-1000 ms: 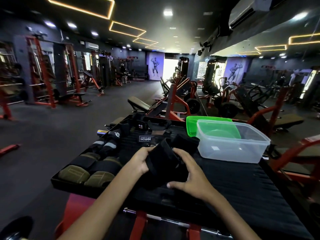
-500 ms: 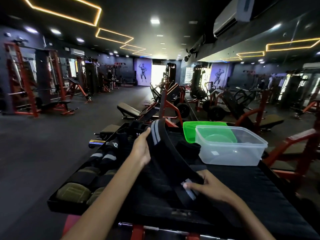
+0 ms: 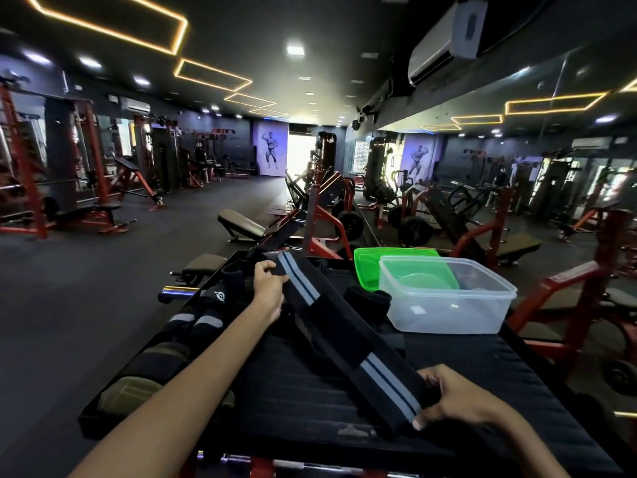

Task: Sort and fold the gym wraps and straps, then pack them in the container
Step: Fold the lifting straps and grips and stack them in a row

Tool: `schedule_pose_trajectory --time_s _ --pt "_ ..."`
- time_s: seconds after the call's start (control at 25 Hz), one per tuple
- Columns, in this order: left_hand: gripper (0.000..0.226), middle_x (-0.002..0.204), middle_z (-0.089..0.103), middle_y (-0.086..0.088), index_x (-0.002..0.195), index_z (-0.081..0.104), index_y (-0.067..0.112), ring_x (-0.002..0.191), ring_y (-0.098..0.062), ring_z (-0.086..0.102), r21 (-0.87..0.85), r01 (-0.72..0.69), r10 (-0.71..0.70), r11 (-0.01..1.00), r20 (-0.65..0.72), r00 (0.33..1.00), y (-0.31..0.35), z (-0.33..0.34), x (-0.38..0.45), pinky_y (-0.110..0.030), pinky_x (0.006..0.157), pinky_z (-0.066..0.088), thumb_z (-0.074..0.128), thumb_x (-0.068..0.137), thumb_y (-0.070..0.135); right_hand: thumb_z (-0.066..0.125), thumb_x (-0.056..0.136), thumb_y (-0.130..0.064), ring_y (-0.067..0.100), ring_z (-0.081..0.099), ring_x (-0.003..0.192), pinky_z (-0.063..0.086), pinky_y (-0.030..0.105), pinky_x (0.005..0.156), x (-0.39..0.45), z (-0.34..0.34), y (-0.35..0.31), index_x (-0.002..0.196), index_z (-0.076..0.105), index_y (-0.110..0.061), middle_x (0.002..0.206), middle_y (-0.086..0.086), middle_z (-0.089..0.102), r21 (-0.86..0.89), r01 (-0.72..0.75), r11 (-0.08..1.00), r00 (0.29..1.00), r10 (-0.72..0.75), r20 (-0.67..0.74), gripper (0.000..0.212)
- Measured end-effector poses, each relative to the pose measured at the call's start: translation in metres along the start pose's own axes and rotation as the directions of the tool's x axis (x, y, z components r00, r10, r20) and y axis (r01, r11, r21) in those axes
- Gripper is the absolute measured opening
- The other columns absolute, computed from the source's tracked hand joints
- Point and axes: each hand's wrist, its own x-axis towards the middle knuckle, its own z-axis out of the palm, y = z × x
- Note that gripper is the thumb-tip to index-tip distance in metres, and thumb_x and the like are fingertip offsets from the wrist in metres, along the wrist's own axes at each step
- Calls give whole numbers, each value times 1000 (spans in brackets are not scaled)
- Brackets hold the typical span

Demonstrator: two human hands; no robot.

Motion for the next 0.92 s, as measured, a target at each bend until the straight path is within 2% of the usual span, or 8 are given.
schedule_pose_trajectory --time_s 0.12,0.24,0.36,0.48,0.6,0.72,0.84,0.92 --pt "34 88 49 1 98 48 13 72 -12 50 73 -67 70 995 -42 997 -1 2 3 -26 58 45 37 88 -17 85 61 -31 11 55 59 39 26 57 -13 -16 6 62 68 -7 63 3 64 -80 -74 994 997 72 -21 30" --pt "34 98 54 -9 92 52 14 75 -17 53 137 -64 71 988 -43 997 -7 -3 10 -28 62 48 36 89 -16 80 66 -32 12 65 76 48 24 70 -28 -25 10 77 73 -12 82 2 72 52 -30 998 999 30 -15 24" --pt "31 111 49 -15 108 50 10 89 -24 52 375 -46 13 926 90 996 -14 -5 10 -35 75 47 42 89 -12 73 77 -24 20 66 94 54 29 76 -32 -11 12 104 68 -10 105 7 71 344 36 938 984 27 -177 31" --pt "38 108 51 -15 118 50 4 94 -26 51 498 11 -104 867 160 982 -21 -4 6 -35 83 46 42 86 -15 80 67 -27 24 60 75 51 27 56 -24 7 4 88 60 3 85 20 64 434 133 891 920 52 -388 42" --pt "32 86 53 -11 87 58 3 76 -24 51 199 151 -162 968 43 986 -16 -3 -4 -36 74 47 32 88 -15 79 61 -13 25 62 68 53 27 59 -16 7 -9 88 63 2 80 24 64 598 199 776 847 171 -503 35" --pt "18 83 57 -13 77 53 5 72 -29 54 -246 276 -298 929 -55 953 -11 -5 -3 -45 80 49 39 88 4 72 62 -3 25 69 71 57 26 60 -16 2 -26 96 65 5 87 21 71 757 192 624 900 197 -390 36" --pt "63 99 65 -13 109 55 12 83 -28 66 -297 312 -316 903 36 948 -17 -1 15 -48 80 53 74 66 54 83 54 -1 15 69 82 53 16 67 -18 -3 -30 70 70 -10 84 6 74 533 306 789 884 -27 -468 22" --pt "69 93 60 -13 108 45 9 70 -22 62 -250 281 -286 926 16 958 -18 4 16 -42 70 56 81 57 38 76 63 9 13 67 97 50 16 79 -24 -6 -34 62 66 -14 94 5 74 303 335 892 902 -211 -377 25"
